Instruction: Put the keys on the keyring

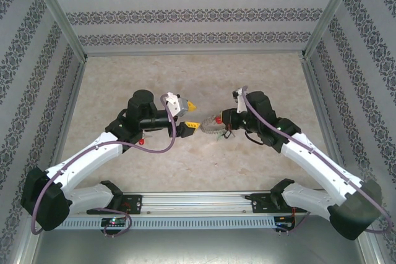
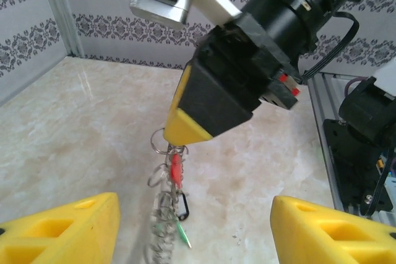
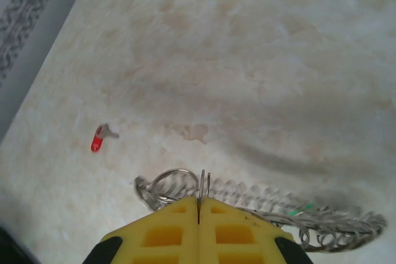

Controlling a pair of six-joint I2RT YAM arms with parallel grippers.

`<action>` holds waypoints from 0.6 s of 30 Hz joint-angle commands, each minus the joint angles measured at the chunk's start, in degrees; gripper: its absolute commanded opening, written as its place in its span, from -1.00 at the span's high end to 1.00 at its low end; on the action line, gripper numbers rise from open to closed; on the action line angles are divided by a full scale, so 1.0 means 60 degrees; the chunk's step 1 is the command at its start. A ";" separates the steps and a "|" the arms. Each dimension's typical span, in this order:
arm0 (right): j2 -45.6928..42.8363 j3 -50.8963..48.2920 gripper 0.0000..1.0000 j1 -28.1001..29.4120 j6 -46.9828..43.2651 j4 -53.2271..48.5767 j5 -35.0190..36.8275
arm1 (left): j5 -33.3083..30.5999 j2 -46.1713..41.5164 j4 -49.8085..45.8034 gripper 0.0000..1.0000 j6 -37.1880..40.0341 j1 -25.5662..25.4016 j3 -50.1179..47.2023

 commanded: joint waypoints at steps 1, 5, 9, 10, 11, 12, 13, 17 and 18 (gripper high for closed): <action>0.0285 0.0665 1.00 0.0409 0.3421 0.0075 0.0955 | -0.0589 0.0111 -0.0547 -0.27 0.0759 -0.0147 0.0299; 0.1035 0.1335 1.00 0.0936 0.6490 -0.0316 0.1291 | -0.0977 -0.0181 0.1486 -0.19 0.1214 -0.0343 -0.0664; 0.1560 0.1747 1.00 0.0932 0.8161 -0.0124 0.0300 | -0.1235 0.0206 0.0570 -0.18 0.2148 -0.0376 -0.0281; 0.1646 0.1785 1.00 0.0957 0.8529 -0.0044 0.0189 | -0.1232 0.0311 0.0266 -0.18 0.2473 -0.0379 -0.0125; 0.1736 0.1839 1.00 0.0986 0.8853 -0.0053 0.0100 | -0.1289 0.0396 0.0144 -0.19 0.2707 -0.0388 -0.0062; 0.1824 0.1894 1.00 0.1002 0.9023 -0.0031 0.0000 | -0.1416 0.0437 0.0204 -0.19 0.2830 -0.0379 -0.0051; 0.1936 0.1991 1.00 0.1003 0.9100 -0.0068 -0.0106 | -0.1609 0.0468 0.0310 -0.18 0.2972 -0.0379 -0.0058; 0.2406 0.2497 1.00 0.0990 0.9047 -0.0063 -0.0696 | -0.2445 0.0457 0.0308 -0.14 0.3912 -0.0383 -0.0055; 0.2485 0.2516 1.00 0.0953 0.9058 0.0063 -0.0901 | -0.2617 0.0463 0.0307 -0.10 0.4110 -0.0387 -0.0058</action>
